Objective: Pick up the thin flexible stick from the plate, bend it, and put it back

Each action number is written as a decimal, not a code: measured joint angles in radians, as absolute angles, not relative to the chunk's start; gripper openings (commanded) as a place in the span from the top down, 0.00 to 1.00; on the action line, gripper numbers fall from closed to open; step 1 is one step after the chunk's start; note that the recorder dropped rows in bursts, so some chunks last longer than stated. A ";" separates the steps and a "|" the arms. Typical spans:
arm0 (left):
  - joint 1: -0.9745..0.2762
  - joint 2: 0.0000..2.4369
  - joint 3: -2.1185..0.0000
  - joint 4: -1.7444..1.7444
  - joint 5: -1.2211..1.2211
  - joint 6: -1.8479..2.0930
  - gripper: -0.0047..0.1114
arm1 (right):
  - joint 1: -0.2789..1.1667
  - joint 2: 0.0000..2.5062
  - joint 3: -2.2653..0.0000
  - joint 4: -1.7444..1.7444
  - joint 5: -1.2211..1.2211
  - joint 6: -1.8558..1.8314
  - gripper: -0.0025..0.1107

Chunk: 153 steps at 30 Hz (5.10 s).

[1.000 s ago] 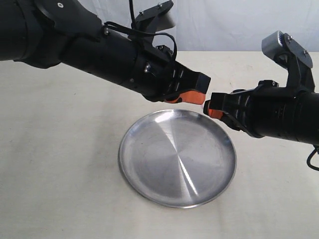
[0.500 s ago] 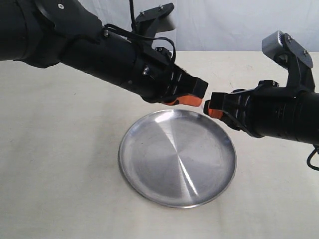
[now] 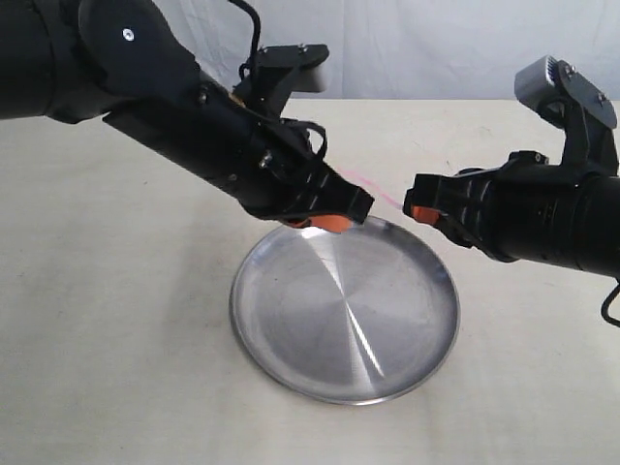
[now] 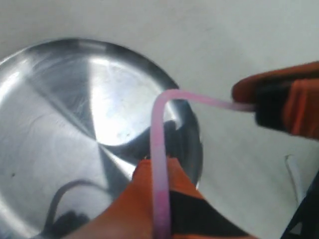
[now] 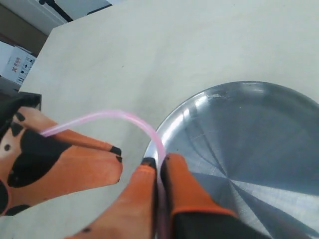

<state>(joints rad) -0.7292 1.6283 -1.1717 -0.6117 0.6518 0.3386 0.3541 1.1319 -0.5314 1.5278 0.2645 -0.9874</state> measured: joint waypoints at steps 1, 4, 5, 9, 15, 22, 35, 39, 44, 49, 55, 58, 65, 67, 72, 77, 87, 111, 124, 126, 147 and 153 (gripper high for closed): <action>-0.729 1.628 -1.172 -0.566 0.663 0.302 0.96 | 0.354 1.132 -0.531 1.526 0.263 -0.987 0.99; -0.729 1.632 -1.172 -0.465 0.689 0.221 0.96 | 0.358 1.132 -0.533 1.526 0.259 -0.987 0.99; -0.729 1.634 -1.172 -0.440 0.697 0.207 0.96 | 0.359 1.132 -0.535 1.526 0.259 -0.987 0.99; -0.731 1.636 -1.172 -0.346 0.736 0.152 0.96 | 0.362 1.132 -0.537 1.511 0.249 -0.987 0.99; -0.702 1.618 -1.172 -0.290 0.791 0.110 0.84 | 0.367 1.132 -0.541 1.495 0.245 -0.987 0.99; -0.651 1.571 -1.172 -0.230 0.845 0.106 0.56 | 0.367 1.136 -0.544 1.489 0.185 -0.987 0.99; -0.651 1.570 -1.172 -0.123 0.934 0.082 0.50 | 0.367 1.158 -0.544 1.468 0.182 -0.987 0.99; -0.651 1.570 -1.172 -0.035 0.936 0.021 0.50 | 0.367 1.171 -0.544 1.439 0.180 -0.987 0.99; -0.651 1.570 -1.172 -0.020 0.936 0.000 0.50 | 0.367 1.260 -0.544 1.399 0.182 -0.987 0.99; -0.651 1.570 -1.172 -0.013 0.937 0.000 0.50 | 0.367 1.354 -0.544 1.380 0.184 -0.989 0.99; -0.651 1.570 -1.172 -0.013 0.941 0.000 0.50 | 0.367 1.411 -0.544 1.362 0.153 -1.006 0.96; -0.651 1.570 -1.172 -0.011 0.955 0.000 0.50 | 0.367 1.425 -0.544 1.360 0.141 -1.026 0.84; -0.651 1.548 -1.172 -0.009 0.966 0.000 0.50 | 0.367 1.479 -0.569 1.360 0.135 -1.036 0.55; -0.651 1.541 -1.172 -0.009 0.973 0.000 0.50 | 0.367 1.485 -0.578 1.360 0.137 -1.039 0.50; -0.651 1.501 -1.147 0.000 0.989 0.000 0.50 | 0.367 1.484 -0.589 1.345 0.141 -1.039 0.54; -0.651 1.386 -1.029 0.000 0.928 -0.045 0.79 | 0.367 1.356 -0.589 1.310 0.149 -1.041 0.99; -0.651 1.055 -0.840 -0.056 0.668 -0.121 0.96 | 0.367 1.084 -0.590 0.818 0.326 -0.662 0.99; -0.651 0.754 -0.323 -0.057 0.011 -0.125 0.96 | 0.365 0.871 -0.464 0.276 0.410 -0.119 0.99; -0.651 0.752 -0.312 -0.053 -0.008 -0.125 0.96 | 0.365 0.867 -0.461 0.296 0.377 -0.119 0.99; -0.651 0.752 -0.312 -0.053 -0.008 -0.125 0.96 | 0.365 0.867 -0.461 0.296 0.377 -0.119 0.99; -0.651 0.752 -0.312 -0.053 -0.008 -0.125 0.96 | 0.165 0.361 -0.442 0.237 0.421 -0.119 0.99; -0.651 0.752 -0.312 -0.053 -0.008 -0.125 0.96 | 0.077 0.144 -0.353 0.194 0.492 -0.119 0.99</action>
